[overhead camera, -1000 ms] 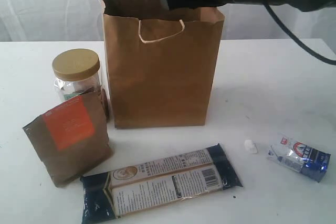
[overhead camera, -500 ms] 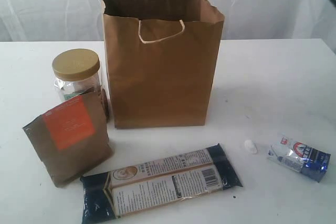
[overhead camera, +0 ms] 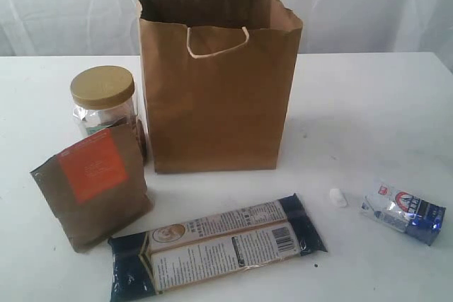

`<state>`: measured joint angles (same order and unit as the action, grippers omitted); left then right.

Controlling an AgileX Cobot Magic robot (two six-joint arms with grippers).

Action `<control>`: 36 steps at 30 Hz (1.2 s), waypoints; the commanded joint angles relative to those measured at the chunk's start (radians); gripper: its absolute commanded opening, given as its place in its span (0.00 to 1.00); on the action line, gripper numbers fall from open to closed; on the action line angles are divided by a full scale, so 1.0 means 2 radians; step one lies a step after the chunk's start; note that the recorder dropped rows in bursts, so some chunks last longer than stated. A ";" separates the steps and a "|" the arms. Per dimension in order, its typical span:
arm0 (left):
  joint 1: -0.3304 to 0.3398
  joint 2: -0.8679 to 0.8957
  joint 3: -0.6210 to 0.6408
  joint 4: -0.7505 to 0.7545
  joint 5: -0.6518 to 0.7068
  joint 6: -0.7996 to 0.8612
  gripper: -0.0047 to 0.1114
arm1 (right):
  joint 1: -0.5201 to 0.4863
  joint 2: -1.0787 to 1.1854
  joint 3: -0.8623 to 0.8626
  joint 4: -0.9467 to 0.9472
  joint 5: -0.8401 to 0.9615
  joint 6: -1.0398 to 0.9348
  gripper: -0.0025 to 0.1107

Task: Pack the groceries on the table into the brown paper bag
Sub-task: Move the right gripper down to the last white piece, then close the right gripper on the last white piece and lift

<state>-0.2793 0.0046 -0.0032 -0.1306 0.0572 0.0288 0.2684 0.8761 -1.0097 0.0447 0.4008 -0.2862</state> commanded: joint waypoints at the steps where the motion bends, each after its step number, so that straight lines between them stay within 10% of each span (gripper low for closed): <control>1: -0.001 -0.002 0.002 -0.002 -0.002 -0.001 0.04 | -0.005 -0.031 0.027 -0.008 0.072 0.021 0.51; 10: -0.001 -0.002 0.002 -0.002 -0.002 -0.001 0.04 | -0.005 -0.022 0.103 0.007 0.176 0.023 0.51; 36: -0.001 -0.002 0.002 -0.002 -0.002 -0.001 0.04 | 0.026 0.242 0.122 0.071 0.035 -0.076 0.50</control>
<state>-0.2793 0.0046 -0.0032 -0.1306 0.0572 0.0288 0.2942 1.3157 -0.7477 0.1838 0.4859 -0.4221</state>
